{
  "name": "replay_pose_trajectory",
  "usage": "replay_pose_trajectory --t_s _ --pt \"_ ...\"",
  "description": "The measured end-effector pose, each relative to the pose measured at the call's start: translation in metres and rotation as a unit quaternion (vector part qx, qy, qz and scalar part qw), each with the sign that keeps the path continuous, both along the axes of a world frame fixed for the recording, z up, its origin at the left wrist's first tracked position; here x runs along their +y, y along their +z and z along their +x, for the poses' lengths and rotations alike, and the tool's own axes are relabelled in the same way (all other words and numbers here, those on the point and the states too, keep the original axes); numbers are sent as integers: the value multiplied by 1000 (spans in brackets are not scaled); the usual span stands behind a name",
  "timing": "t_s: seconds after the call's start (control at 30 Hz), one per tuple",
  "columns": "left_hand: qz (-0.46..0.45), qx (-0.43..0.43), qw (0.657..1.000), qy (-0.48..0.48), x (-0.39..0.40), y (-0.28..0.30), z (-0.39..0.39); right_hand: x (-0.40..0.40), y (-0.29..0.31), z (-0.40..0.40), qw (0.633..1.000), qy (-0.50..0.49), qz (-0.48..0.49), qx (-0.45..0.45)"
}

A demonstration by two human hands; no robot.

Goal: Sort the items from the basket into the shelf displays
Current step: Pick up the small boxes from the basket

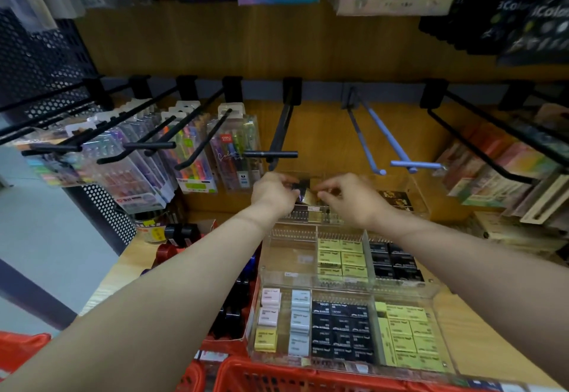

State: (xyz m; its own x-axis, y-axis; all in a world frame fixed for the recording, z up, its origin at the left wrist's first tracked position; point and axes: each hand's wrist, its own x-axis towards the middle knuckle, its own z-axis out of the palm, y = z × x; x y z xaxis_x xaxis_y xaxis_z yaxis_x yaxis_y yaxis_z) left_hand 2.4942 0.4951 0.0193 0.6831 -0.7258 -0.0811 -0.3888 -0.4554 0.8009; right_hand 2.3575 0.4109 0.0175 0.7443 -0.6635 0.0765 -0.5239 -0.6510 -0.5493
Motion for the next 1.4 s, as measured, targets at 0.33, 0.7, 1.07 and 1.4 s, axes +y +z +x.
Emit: replay_pose_trajectory --t_s 0.33,0.7,1.07,1.4 --pt "108 -284 946 -112 2 -21 11 3 -8 -7 988 33 -127 81" --pt "169 -304 912 -218 -6 -22 15 -3 -10 4 945 40 -235 223" --pt "103 -224 951 -188 7 -10 27 -9 -16 17 981 16 -91 170" --pt "149 -254 937 -188 2 -4 32 -4 -12 27 981 9 -112 157"
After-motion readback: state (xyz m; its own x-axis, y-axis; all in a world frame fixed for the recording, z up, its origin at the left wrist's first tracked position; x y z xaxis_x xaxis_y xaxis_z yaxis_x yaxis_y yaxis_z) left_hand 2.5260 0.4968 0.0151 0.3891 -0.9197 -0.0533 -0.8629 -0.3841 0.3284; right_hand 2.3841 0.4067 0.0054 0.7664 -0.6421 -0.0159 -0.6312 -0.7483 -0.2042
